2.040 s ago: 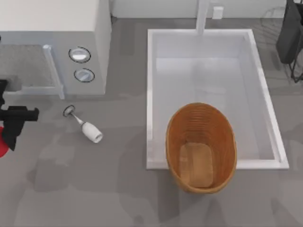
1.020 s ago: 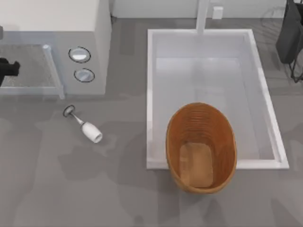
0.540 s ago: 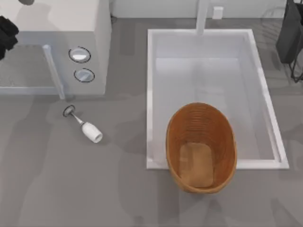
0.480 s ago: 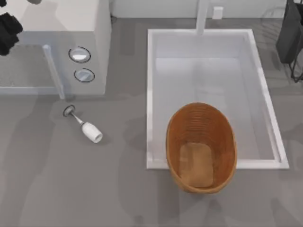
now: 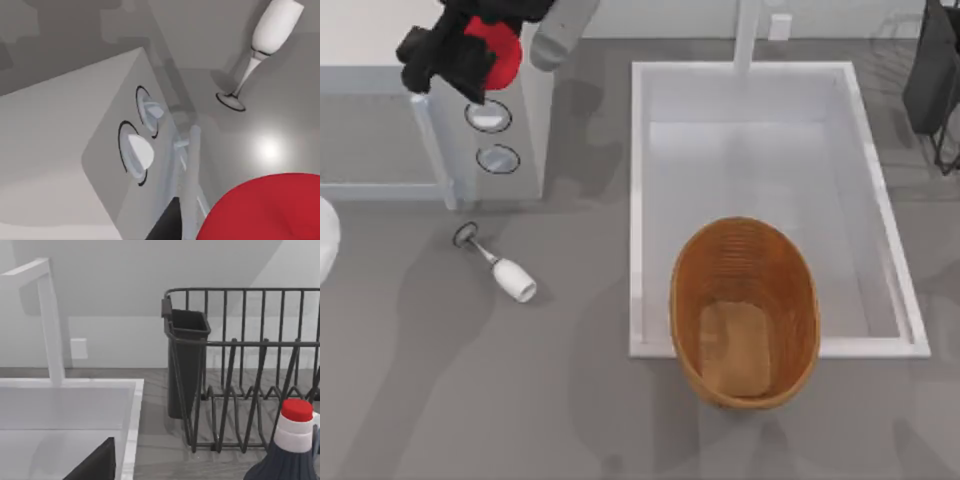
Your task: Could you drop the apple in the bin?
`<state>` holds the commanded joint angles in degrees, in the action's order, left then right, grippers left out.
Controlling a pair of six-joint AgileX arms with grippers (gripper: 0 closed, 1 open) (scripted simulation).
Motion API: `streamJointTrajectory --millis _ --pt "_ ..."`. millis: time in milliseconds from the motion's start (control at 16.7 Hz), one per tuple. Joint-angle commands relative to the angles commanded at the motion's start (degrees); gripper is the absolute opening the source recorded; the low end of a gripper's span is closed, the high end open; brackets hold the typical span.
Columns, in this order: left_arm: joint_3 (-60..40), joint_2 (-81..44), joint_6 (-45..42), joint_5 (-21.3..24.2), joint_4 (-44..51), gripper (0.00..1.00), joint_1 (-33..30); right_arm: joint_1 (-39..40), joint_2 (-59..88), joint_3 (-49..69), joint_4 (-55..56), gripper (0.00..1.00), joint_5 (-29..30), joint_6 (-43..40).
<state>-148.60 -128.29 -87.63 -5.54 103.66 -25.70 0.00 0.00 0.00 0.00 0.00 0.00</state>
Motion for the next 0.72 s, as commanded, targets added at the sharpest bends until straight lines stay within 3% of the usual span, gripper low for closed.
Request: streamJointTrajectory --millis 360,720 --pt "-13.14 -11.68 -25.11 2.39 5.11 0.00 -15.25 0.00 0.00 0.00 0.00 1.00 0.00 0.00" --pt "-17.53 -18.75 -38.60 3.83 6.88 0.00 -26.56 0.00 0.00 0.00 0.00 1.00 0.00 0.00"
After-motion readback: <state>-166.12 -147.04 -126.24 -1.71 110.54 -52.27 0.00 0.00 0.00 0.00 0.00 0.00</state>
